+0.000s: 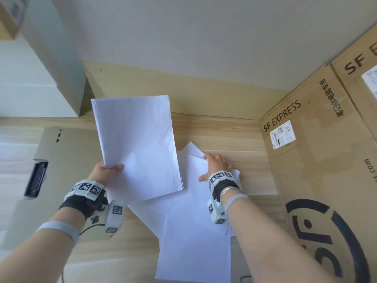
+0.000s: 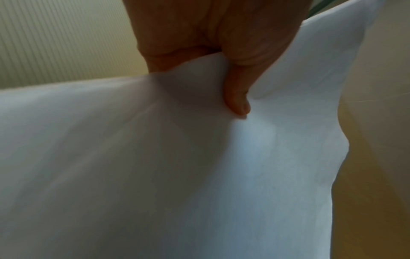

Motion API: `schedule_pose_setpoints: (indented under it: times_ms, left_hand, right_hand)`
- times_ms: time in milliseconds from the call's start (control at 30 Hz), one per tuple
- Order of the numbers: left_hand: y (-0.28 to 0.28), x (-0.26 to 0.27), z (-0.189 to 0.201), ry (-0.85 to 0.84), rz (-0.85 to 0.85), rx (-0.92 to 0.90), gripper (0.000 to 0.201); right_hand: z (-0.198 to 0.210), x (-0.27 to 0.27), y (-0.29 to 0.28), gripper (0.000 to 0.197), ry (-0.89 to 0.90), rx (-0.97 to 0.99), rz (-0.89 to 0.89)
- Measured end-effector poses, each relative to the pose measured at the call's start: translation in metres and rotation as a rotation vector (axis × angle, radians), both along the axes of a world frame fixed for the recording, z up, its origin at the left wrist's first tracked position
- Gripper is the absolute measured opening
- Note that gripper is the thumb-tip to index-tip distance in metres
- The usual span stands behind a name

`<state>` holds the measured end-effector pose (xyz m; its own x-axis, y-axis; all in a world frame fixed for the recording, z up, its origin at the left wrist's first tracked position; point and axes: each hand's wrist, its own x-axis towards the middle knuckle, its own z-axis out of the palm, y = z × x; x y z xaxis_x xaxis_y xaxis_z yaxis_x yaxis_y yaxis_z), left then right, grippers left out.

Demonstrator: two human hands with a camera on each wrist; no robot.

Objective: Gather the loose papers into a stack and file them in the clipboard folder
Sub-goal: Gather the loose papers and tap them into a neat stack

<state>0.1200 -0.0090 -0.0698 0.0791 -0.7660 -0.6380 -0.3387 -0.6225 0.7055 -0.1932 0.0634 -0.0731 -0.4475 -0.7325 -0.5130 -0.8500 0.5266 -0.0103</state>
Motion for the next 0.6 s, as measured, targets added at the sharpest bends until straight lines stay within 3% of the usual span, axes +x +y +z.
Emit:
schedule_pose_setpoints:
  times_ms: [133,200,600]
  left_hand:
    - [0.003,0.001,0.0,0.039,0.017,0.029,0.037]
    - [0.005,0.002,0.002,0.051,0.019,0.039,0.037]
    - [0.01,0.01,0.002,0.013,-0.023,0.129,0.043]
  right_hand:
    - [0.003,-0.002,-0.002,0.052,-0.031,0.045,0.044]
    - [0.009,-0.007,-0.002,0.047,-0.113,-0.004,-0.03]
    - [0.078,-0.063,0.023,0.027,-0.43,-0.729,-0.657]
